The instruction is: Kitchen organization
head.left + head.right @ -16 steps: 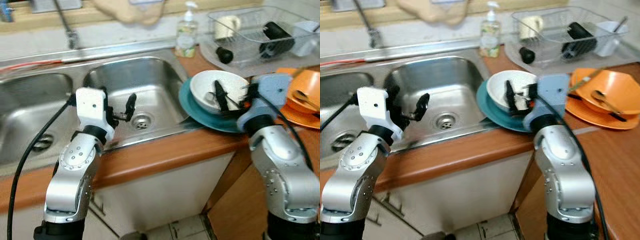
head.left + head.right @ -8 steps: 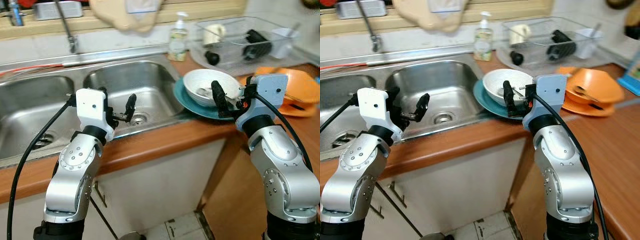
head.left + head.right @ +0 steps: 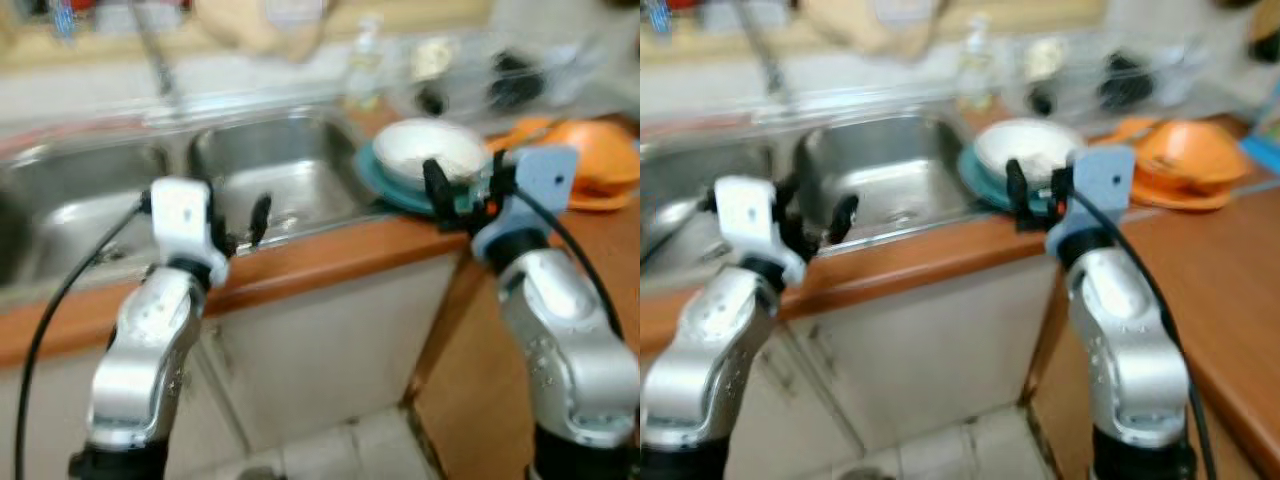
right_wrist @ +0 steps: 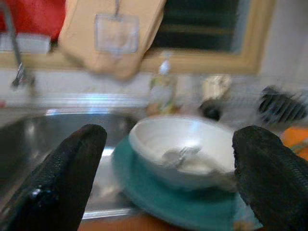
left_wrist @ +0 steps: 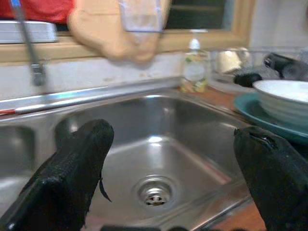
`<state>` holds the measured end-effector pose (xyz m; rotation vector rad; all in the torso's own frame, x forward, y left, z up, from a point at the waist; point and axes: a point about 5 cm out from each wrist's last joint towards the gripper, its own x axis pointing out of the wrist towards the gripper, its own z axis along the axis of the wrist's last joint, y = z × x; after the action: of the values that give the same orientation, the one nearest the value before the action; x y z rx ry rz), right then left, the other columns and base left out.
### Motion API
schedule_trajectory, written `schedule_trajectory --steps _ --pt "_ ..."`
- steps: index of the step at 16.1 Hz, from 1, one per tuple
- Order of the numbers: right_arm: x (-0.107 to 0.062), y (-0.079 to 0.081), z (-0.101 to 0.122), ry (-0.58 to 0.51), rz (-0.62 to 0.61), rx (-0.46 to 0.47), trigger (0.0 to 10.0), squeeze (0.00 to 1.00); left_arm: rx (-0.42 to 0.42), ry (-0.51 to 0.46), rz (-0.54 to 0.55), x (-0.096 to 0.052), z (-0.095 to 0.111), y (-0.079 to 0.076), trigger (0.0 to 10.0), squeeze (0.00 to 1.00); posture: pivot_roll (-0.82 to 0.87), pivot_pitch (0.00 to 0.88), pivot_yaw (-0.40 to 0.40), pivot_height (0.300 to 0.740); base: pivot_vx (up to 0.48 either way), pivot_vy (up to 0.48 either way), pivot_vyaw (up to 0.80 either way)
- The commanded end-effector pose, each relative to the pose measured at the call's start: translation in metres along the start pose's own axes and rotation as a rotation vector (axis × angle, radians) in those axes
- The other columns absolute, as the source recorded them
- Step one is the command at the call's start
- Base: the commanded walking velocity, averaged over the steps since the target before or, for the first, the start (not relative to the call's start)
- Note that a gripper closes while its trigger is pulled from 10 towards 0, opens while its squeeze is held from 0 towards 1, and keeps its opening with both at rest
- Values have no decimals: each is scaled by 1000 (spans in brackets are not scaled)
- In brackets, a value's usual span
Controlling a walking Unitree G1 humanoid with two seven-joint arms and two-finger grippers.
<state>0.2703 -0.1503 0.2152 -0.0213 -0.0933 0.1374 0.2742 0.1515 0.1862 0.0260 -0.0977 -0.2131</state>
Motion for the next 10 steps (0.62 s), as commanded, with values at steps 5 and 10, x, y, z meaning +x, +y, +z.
schedule_trajectory --steps 5,10 --pt "0 0 4 -10 -3 -11 10000 0 -5 -9 -8 3 3 -1 10000 0 -42 0 49 740 48 0 0" --pt "0 -1 5 -23 -12 -10 10000 0 -13 -12 -12 4 3 -2 10000 0 -45 0 49 740 256 0 0"
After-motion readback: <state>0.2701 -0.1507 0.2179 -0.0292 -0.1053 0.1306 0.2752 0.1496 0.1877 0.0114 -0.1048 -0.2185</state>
